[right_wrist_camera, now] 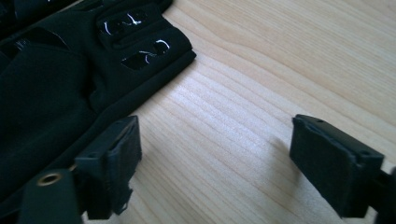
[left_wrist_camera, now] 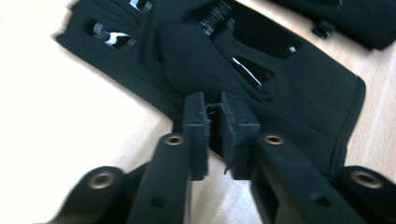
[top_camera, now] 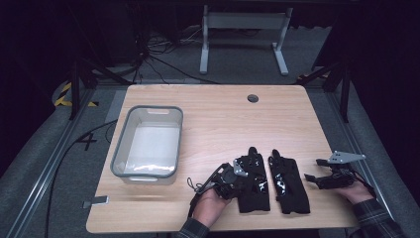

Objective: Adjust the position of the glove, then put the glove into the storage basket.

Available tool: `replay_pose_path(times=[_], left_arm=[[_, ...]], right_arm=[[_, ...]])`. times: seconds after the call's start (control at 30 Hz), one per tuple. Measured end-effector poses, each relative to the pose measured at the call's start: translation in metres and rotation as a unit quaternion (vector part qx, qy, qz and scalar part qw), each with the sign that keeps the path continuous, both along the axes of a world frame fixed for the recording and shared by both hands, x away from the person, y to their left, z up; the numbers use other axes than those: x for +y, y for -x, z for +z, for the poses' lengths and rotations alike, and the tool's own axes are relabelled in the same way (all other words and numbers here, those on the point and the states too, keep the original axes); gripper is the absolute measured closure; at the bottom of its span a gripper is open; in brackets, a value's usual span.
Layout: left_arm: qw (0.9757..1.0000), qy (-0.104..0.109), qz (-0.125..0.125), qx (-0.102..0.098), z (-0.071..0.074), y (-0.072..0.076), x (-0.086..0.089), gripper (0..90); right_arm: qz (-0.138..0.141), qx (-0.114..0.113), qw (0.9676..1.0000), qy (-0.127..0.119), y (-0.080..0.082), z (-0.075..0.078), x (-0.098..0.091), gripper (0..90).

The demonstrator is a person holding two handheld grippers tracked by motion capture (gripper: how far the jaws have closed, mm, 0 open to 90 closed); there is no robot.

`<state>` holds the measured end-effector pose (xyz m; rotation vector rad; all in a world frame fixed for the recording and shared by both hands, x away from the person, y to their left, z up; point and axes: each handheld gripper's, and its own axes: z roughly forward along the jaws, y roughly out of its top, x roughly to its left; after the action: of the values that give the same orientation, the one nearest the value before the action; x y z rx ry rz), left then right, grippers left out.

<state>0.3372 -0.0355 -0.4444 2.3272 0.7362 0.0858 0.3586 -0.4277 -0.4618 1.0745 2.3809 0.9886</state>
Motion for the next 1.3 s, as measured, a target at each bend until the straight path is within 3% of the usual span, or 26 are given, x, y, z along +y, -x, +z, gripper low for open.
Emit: replay_pose_path(times=[0.2,0.43,0.57,0.67,0.87,0.97,1.07,1.2,1.23,1.3], left_arm=[[0.9997,0.005,0.025,0.003,-0.004,-0.008,0.003,56.1],[0.9992,0.018,0.036,0.005,-0.007,-0.013,0.0,52.7],[0.9994,0.002,0.034,0.007,-0.011,-0.014,-0.005,56.2],[0.9993,-0.002,0.036,-0.003,-0.012,-0.011,-0.008,61.7],[0.999,0.004,0.045,0.004,-0.012,-0.01,-0.008,81.7],[0.9988,0.006,0.049,0.006,-0.012,-0.01,-0.008,86.6],[0.9982,0.021,0.054,0.014,-0.012,-0.011,-0.007,87.1],[0.997,0.047,0.059,0.019,-0.008,-0.011,-0.003,87.2],[0.997,0.047,0.059,0.019,-0.008,-0.011,-0.003,87.2],[0.9957,0.063,0.065,0.019,-0.004,-0.011,0.0,87.3]], right_arm=[[0.01,-0.017,0.9996,-0.022,0.005,0.01,0.002,29.1],[0.032,-0.015,0.9992,-0.019,0.008,0.01,0.009,30.4],[0.042,-0.012,0.9988,-0.021,0.01,0.011,0.011,30.7],[0.05,-0.014,0.9984,-0.024,0.011,0.012,0.014,30.8],[0.069,-0.013,0.9972,-0.026,0.014,0.013,0.018,31.1],[0.079,-0.007,0.9964,-0.029,0.016,0.014,0.021,34.7],[0.094,0.004,0.995,-0.034,0.017,0.015,0.024,42.3],[0.113,0.013,0.9928,-0.036,0.019,0.016,0.027,59.6],[0.113,0.013,0.9928,-0.036,0.019,0.016,0.027,59.6],[0.128,0.026,0.9908,-0.037,0.02,0.016,0.029,72.9]])
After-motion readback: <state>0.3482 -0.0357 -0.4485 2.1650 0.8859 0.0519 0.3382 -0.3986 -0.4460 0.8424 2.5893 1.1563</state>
